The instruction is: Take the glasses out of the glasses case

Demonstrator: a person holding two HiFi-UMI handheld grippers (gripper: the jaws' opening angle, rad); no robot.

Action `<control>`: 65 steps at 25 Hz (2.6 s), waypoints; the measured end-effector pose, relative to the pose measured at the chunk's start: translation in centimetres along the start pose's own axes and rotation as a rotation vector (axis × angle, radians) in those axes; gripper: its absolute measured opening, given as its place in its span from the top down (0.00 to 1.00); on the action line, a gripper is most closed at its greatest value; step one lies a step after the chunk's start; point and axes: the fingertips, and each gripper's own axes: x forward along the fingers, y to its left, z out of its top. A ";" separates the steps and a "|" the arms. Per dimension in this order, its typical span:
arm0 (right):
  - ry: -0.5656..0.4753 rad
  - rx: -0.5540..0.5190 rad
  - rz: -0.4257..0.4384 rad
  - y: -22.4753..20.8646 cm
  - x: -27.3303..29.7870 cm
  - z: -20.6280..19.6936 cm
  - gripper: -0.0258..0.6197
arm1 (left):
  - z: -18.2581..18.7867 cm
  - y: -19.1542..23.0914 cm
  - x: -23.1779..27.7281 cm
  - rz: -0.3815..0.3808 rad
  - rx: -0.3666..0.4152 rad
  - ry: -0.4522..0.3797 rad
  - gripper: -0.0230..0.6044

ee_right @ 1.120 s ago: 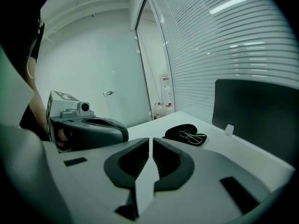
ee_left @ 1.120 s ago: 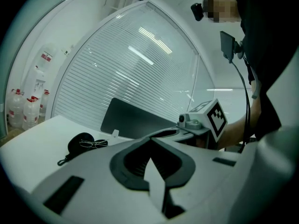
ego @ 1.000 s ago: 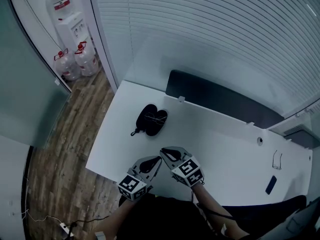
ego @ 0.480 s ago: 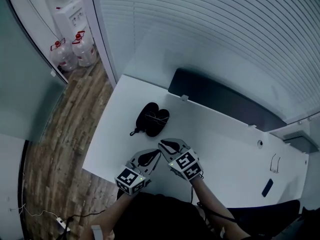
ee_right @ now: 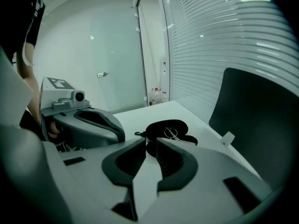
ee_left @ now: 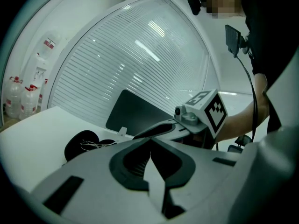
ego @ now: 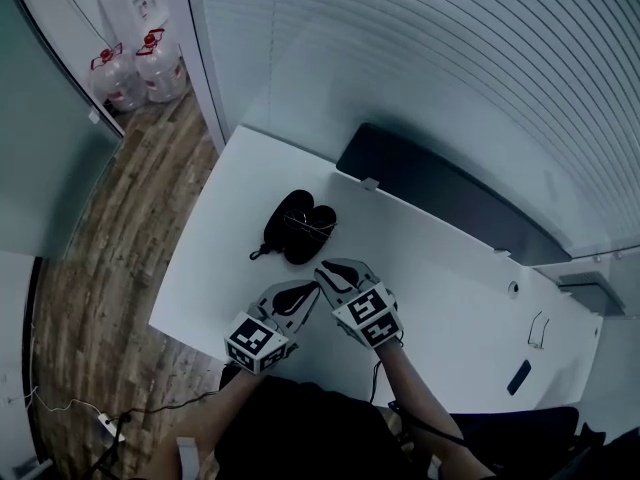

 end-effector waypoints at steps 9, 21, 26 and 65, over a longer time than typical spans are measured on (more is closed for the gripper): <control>0.105 -0.050 -0.011 -2.4 2.1 -0.6 0.84 | -0.8 2.5 1.9 0.061 -0.059 -0.001 0.95; 0.229 -0.098 0.005 -4.6 4.8 -1.2 0.82 | -1.6 5.5 3.6 0.116 -0.159 -0.007 0.95; 0.282 -0.107 0.026 -5.3 5.6 -1.5 0.82 | -1.8 6.4 4.2 0.118 -0.192 -0.010 0.95; 0.633 -0.359 0.176 -8.0 10.2 -1.9 0.81 | -2.4 10.2 6.3 0.177 -0.340 -0.015 0.95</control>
